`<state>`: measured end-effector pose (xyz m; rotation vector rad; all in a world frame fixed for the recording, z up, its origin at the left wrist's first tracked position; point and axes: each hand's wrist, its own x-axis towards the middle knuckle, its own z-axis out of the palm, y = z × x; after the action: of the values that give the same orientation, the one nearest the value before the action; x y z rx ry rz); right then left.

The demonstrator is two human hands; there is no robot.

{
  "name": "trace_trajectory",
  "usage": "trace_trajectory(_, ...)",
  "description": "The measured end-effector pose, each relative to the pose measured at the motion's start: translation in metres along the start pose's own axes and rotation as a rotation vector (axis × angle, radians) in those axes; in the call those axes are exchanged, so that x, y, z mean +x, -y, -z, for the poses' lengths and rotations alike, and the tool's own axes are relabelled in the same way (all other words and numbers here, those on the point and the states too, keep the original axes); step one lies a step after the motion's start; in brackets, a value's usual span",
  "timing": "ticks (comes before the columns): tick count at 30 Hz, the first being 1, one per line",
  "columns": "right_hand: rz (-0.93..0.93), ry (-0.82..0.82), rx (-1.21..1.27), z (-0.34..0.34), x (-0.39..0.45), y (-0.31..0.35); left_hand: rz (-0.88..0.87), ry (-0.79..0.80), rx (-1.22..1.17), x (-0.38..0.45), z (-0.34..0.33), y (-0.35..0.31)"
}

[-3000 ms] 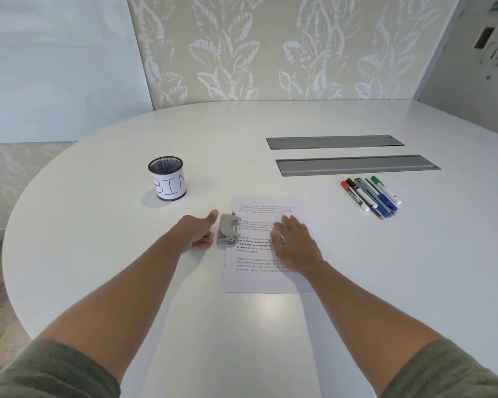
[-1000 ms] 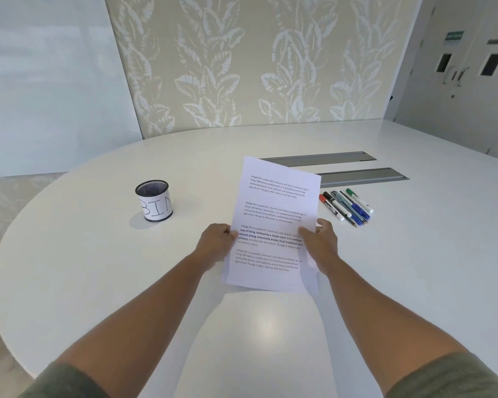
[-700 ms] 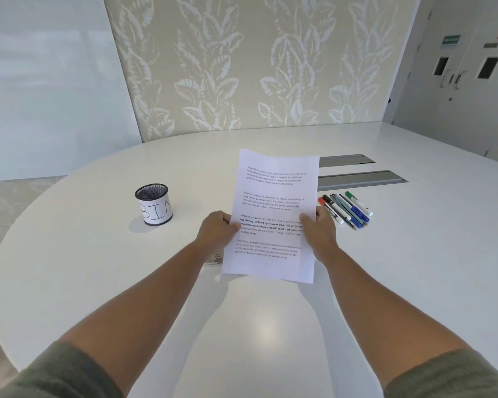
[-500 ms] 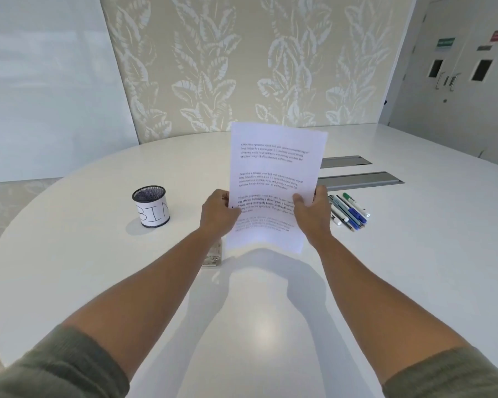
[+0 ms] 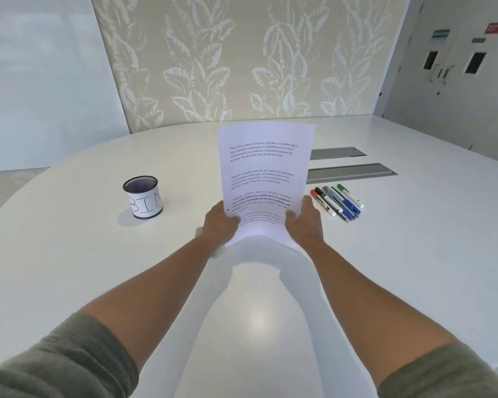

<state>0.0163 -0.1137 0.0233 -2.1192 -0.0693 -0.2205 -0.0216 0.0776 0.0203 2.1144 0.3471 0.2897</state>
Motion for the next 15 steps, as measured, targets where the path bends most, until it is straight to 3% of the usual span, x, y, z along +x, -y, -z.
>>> trace_trajectory(7, -0.123, 0.126, -0.132, -0.01, -0.018, -0.042, 0.082, 0.196, 0.155, -0.01, -0.006, 0.017)
trace_trajectory(15, -0.133, 0.085, -0.106, -0.013, -0.003, -0.04, 0.195, 0.166, 0.059, 0.008, -0.009, 0.014)
